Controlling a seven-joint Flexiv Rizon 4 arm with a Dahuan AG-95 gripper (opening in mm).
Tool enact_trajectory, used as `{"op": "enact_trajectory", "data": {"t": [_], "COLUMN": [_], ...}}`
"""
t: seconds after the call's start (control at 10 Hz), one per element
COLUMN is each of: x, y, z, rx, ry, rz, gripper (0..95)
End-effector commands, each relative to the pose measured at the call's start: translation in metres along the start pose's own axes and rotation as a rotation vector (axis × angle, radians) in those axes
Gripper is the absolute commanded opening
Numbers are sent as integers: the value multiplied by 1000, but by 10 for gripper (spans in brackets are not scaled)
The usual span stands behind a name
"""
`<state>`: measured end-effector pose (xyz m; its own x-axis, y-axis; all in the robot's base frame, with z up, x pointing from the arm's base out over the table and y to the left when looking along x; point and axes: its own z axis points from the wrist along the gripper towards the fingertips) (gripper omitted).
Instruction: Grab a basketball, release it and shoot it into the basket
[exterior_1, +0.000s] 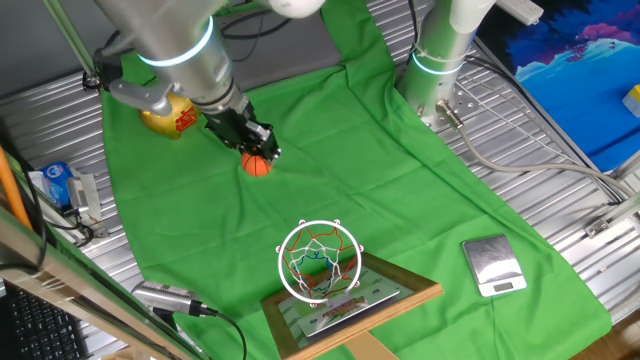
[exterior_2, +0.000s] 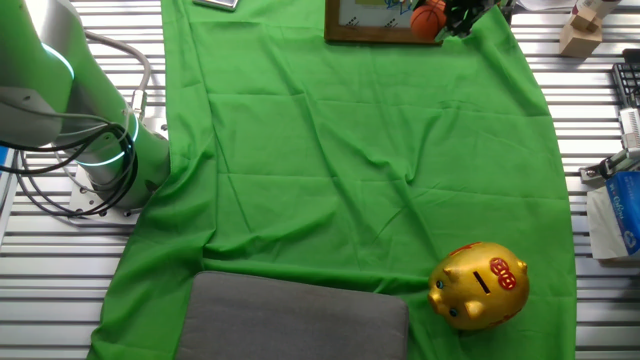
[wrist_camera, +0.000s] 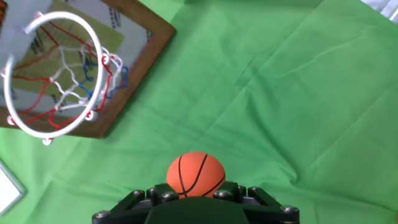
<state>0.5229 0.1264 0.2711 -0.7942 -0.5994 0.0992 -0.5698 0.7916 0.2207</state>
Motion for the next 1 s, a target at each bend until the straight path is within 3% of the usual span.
{"op": "enact_trajectory", "data": {"t": [0.1, 1.0], "x": [0, 0], "y": [0, 0], "z": [0, 0], "rx": [-6, -19], "ry": [-12, -24], "rz": [-76, -173], "gripper": [0, 0]}}
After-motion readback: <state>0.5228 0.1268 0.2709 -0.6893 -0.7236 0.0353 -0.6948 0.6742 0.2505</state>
